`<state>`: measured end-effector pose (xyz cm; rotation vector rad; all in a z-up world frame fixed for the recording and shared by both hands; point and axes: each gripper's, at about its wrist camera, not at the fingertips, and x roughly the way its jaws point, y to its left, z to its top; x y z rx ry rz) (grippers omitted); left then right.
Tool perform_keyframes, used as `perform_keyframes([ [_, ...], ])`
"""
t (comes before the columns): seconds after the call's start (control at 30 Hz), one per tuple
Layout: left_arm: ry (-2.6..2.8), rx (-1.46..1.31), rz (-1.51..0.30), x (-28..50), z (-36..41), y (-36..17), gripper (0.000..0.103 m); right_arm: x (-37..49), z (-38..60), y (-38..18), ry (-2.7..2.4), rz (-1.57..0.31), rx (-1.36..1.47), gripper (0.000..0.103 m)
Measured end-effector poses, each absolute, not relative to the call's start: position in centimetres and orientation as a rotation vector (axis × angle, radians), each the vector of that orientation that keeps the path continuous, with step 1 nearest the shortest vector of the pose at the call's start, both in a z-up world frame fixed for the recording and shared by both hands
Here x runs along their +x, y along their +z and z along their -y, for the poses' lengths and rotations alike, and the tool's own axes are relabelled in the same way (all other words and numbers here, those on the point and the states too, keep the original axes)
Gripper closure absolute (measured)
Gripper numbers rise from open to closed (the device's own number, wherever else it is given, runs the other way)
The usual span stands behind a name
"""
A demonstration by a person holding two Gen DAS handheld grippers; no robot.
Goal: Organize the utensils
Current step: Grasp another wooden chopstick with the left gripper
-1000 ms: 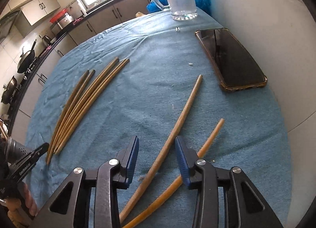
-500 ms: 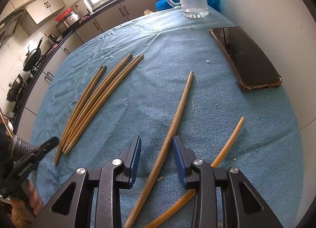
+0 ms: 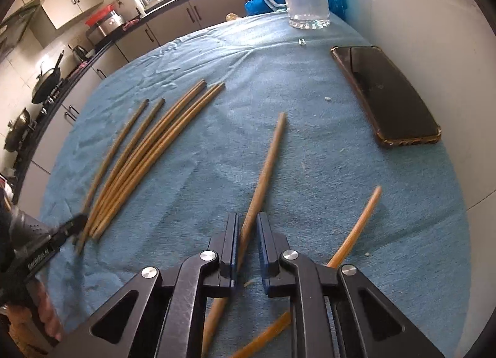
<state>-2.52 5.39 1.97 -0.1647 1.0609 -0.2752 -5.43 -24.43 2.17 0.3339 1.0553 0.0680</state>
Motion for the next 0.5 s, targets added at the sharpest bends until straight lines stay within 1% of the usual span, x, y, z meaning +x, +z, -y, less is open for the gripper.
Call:
perform_keyframes([
  [0.1,-0.306,-0.209,-1.101,-4.5,-6.9,1.9,0.103,-5.6,24.1,2.0,0.096,-1.065,0.358,0.093],
  [0.27,-0.331,-0.187,-1.126,-7.5,-7.7,2.0,0.103,-6.5,23.2,1.9,0.149,-1.088,0.404,0.094],
  [0.43,-0.346,-0.035,-1.011,-9.1,-6.4,3.8,0.103,-7.3,22.7,1.8,0.164,-1.09,0.402,0.094],
  [0.5,-0.313,0.001,-0.95,-8.6,-6.0,4.4,0.101,-7.3,22.7,1.8,0.161,-1.083,0.415,0.094],
])
